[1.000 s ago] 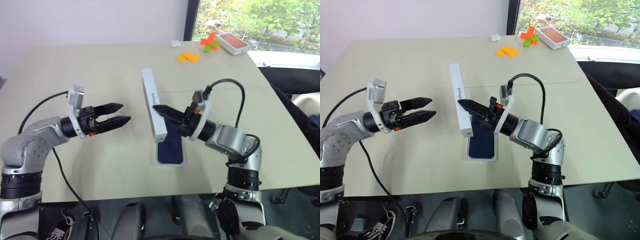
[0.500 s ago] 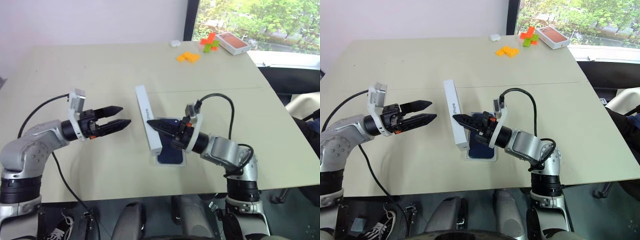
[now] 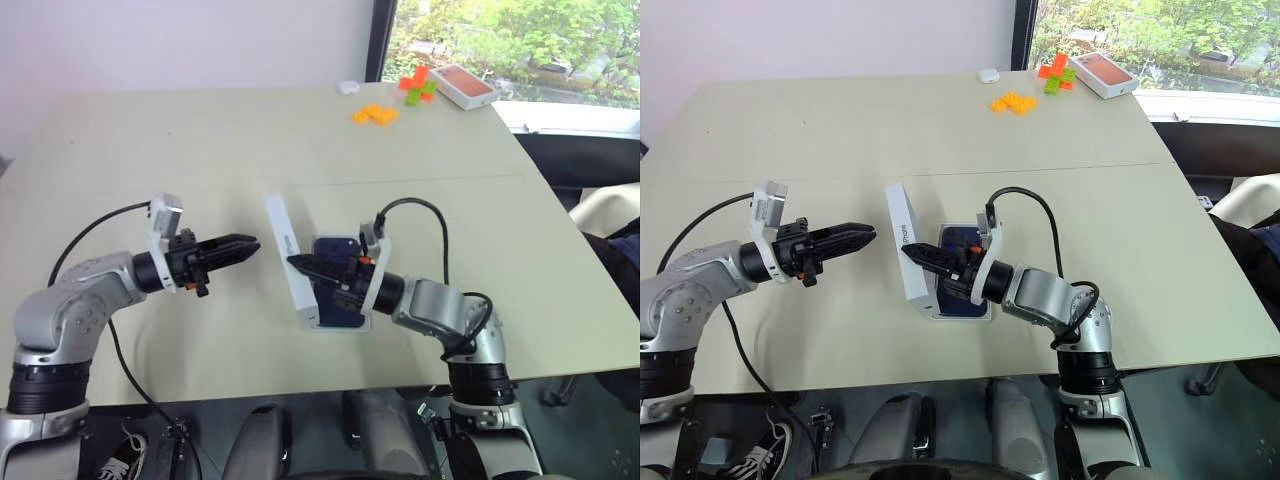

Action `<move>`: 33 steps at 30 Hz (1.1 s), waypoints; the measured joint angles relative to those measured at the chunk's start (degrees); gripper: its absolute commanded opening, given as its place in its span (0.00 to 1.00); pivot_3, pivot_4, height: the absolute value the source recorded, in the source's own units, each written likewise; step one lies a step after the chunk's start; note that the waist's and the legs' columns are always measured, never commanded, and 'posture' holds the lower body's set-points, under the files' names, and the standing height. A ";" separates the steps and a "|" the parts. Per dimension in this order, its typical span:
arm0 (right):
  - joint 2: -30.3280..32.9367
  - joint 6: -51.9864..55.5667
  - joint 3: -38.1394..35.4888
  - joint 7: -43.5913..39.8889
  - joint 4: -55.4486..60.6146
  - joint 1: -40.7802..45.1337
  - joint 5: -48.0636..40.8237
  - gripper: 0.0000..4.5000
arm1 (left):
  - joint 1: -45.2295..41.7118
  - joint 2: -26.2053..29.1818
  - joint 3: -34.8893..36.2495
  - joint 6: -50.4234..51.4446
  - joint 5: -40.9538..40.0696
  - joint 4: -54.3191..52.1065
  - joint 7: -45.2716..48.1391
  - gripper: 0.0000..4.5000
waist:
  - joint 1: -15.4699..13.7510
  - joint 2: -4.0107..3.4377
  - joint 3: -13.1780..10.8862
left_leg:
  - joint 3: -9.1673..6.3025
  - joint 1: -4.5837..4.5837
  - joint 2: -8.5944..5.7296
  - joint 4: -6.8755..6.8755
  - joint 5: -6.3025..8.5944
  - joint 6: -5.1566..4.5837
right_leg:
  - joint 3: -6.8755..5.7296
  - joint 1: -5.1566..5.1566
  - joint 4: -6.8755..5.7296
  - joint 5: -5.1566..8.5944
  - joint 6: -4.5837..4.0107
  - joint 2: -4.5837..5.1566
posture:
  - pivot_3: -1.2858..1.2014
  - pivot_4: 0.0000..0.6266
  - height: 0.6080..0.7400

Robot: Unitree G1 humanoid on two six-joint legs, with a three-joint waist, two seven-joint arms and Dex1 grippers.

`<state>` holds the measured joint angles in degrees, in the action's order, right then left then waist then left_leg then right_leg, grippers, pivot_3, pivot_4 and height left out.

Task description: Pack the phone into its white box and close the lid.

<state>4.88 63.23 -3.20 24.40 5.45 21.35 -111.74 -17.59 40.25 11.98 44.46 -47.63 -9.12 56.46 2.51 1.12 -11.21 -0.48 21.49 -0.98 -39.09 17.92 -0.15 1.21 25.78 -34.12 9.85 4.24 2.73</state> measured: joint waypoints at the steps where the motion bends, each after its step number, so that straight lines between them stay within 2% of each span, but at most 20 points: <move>1: -0.19 -0.15 0.20 0.12 -0.11 0.01 -0.01 0.00 | 0.01 -0.09 -0.01 -0.02 0.19 0.23 -0.01 0.01 | 0.00 0.00 0.00 | 0.00 0.00 0.00 0.00 0.00 0.00 | 0.00 0.00 0.00 0.00 0.00 0.00 | 0.52 0.24 1.00; 12: -6.26 -5.20 -0.31 10.76 -3.56 4.35 0.04 0.00 | 0.39 -1.29 -1.58 -3.75 4.54 2.83 -0.47 0.01 | -0.08 0.00 0.00 | 0.02 0.06 0.07 0.00 0.00 0.00 | 0.02 0.06 0.01 -0.01 -0.01 -0.02 | 0.52 0.24 1.00; 23: -1.61 -4.94 -1.88 8.87 -1.47 0.41 -0.50 0.00 | 1.82 -3.57 -4.09 -5.86 7.18 2.90 -0.01 0.01 | -0.18 0.00 0.01 | 0.04 0.03 0.05 0.00 0.01 -0.02 | 0.02 0.01 0.03 0.00 -0.01 0.01 | 0.52 0.24 1.00; 26: -1.32 -4.84 -1.92 8.67 -0.79 -0.56 -0.45 0.20 | 1.55 -7.04 -7.10 -7.82 9.53 4.22 -0.59 0.00 | -0.20 0.02 0.02 | 0.05 0.02 0.05 -0.02 0.01 -0.01 | 0.03 -0.02 0.06 0.00 -0.01 0.00 | 0.52 0.24 1.00; 33: -0.75 -4.90 -1.83 8.81 -0.55 -1.33 -0.40 1.00 | -0.26 -11.59 -10.38 -10.52 12.64 5.21 -2.35 0.00 | -0.04 0.02 0.02 | 0.05 0.02 0.10 -0.02 0.01 -0.02 | 0.04 0.00 0.04 -0.01 0.00 -0.05 | 0.52 0.24 1.00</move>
<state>4.12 58.32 -5.03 33.22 4.90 20.02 -112.14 -17.84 28.67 1.60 33.94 -35.00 -3.92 54.11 2.47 1.14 -11.19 -0.43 21.51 -0.88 -39.11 17.93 -0.17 1.25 25.78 -34.08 9.85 4.25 2.68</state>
